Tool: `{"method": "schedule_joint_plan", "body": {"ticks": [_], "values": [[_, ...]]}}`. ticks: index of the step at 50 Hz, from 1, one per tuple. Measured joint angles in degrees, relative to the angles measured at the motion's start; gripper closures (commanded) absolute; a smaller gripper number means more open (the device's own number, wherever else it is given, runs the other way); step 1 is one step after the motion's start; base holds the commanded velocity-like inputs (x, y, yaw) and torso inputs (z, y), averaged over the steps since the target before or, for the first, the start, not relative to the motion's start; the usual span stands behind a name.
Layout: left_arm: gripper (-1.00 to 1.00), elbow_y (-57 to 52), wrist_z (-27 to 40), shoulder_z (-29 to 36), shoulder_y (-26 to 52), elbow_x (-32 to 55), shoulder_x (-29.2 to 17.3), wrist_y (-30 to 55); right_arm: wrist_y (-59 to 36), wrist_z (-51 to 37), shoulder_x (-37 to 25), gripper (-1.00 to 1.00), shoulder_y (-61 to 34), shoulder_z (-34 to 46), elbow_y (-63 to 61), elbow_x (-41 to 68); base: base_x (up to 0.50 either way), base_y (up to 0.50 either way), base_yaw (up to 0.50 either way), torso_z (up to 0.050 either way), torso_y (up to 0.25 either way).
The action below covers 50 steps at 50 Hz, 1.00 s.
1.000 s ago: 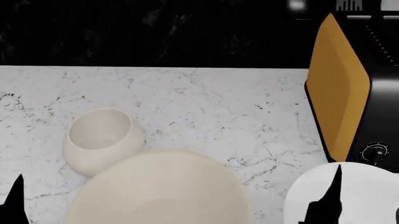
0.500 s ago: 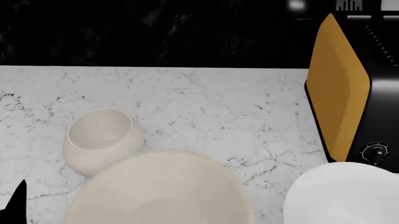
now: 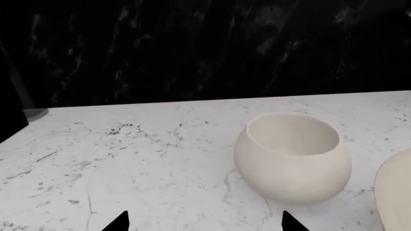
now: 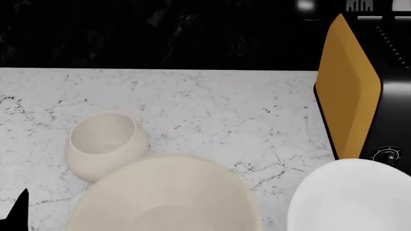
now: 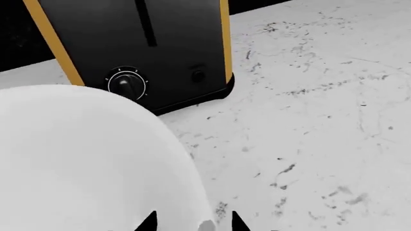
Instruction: Stack the bowls from largest to smallest.
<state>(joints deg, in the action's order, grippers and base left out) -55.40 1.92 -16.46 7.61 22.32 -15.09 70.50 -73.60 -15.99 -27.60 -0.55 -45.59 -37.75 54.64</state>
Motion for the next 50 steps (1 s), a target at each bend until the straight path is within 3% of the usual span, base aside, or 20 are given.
{"method": "schedule_joint_plan", "body": {"ticks": [12,22,33,40,50], "values": [[-1.0,0.63,0.6,0.54,-0.35,0.31,-0.27,-0.71,-3.68,-2.79,-0.11,1.0,-3.69,-5.17,-1.47,10.98,0.0,0.0,0.0,0.0,0.0],[-1.0,0.63,0.99,0.43,-0.32,0.88,-0.52,-0.67,-6.97,-15.78,-4.49,1.0,-9.43,-12.69,-2.13,28.88,0.0,0.0,0.0,0.0,0.0],[-1.0,0.65,1.38,0.43,-0.37,1.47,-0.8,-0.81,-0.79,-30.18,-12.99,1.0,-11.59,-17.43,-2.2,48.69,0.0,0.0,0.0,0.0,0.0],[-1.0,0.47,1.55,-0.2,-0.22,2.1,-0.96,-0.54,4.74,-36.02,-14.88,1.0,-12.97,-13.5,-1.29,57.45,0.0,0.0,0.0,0.0,0.0],[-1.0,0.47,1.82,-1.23,-0.12,2.84,-1.24,-0.43,10.34,-41.04,-12.4,1.0,-19.01,2.24,0.08,61.97,0.0,0.0,0.0,0.0,0.0]]}}
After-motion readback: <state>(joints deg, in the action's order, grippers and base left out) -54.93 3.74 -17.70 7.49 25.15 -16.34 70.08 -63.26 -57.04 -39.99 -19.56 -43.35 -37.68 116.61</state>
